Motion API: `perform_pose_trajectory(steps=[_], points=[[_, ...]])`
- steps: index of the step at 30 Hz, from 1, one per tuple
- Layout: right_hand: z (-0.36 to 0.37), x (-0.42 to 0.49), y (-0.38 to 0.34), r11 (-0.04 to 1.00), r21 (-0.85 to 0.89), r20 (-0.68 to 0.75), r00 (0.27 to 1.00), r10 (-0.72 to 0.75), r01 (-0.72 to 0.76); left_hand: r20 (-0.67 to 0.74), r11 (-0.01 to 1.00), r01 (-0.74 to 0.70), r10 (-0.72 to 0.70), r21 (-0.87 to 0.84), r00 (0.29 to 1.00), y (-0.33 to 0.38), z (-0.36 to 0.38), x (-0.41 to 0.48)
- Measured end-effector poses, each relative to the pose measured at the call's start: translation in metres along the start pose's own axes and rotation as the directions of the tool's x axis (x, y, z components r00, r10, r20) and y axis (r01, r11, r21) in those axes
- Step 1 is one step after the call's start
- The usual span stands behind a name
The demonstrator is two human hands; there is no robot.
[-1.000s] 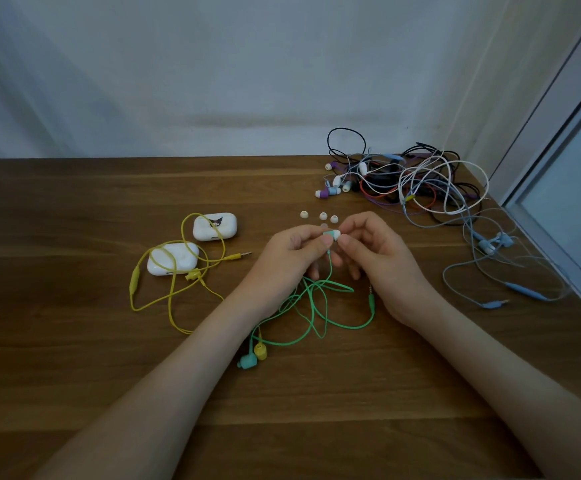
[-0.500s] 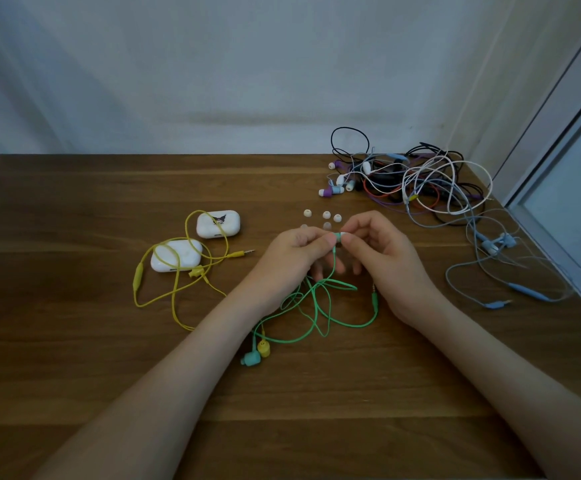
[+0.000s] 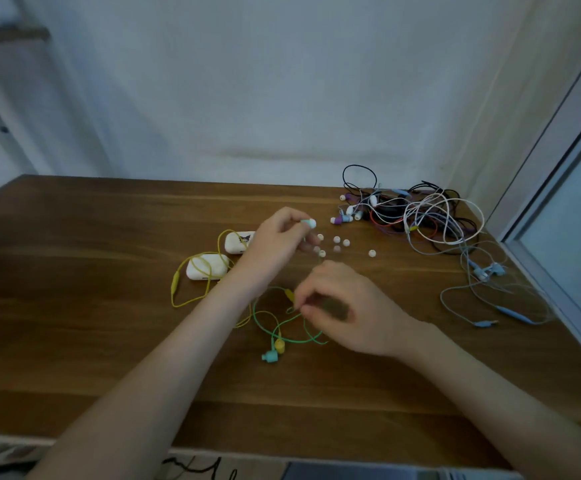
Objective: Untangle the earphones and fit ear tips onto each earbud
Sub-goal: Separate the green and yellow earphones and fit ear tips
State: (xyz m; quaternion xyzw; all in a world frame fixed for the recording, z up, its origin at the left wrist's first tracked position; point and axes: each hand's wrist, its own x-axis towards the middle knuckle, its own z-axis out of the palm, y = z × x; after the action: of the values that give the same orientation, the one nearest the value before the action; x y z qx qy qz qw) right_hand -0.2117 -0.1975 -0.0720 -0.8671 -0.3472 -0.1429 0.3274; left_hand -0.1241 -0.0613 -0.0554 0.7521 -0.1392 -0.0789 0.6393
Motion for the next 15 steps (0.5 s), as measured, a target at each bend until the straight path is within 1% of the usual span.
perform_pose_trajectory(steps=[2,4,5,7,9,11,15], points=[[0.011,0.004,-0.009,0.998,-0.055,0.206,0.978,-0.023,0.035,-0.055,0.996,-0.007,0.011,0.083,0.998,0.003,-0.009,-0.001],[0.021,0.006,-0.012,0.991,-0.135,0.357,0.934,0.031,0.019,-0.084,0.993,0.004,0.006,0.121,0.996,0.006,-0.017,-0.005],[0.025,0.007,-0.012,0.984,-0.177,0.407,0.911,0.074,0.0,-0.096,0.992,0.014,-0.001,0.129,0.995,0.007,-0.021,-0.007],[0.03,0.009,-0.013,0.98,-0.192,0.427,0.895,0.129,-0.051,-0.104,0.99,0.018,-0.003,0.141,0.995,0.007,-0.029,-0.013],[0.028,0.01,-0.012,0.979,-0.142,0.421,0.886,0.195,-0.148,-0.095,0.987,0.003,0.013,0.161,0.995,0.008,-0.036,-0.019],[0.022,0.009,-0.01,0.965,-0.098,0.436,0.861,0.261,-0.243,-0.111,0.987,-0.024,0.042,0.159,0.993,0.009,-0.042,-0.022],[0.008,0.003,-0.004,0.933,-0.027,0.427,0.839,0.336,-0.36,-0.144,0.99,-0.073,0.09,0.12,0.985,0.017,-0.05,-0.03]])
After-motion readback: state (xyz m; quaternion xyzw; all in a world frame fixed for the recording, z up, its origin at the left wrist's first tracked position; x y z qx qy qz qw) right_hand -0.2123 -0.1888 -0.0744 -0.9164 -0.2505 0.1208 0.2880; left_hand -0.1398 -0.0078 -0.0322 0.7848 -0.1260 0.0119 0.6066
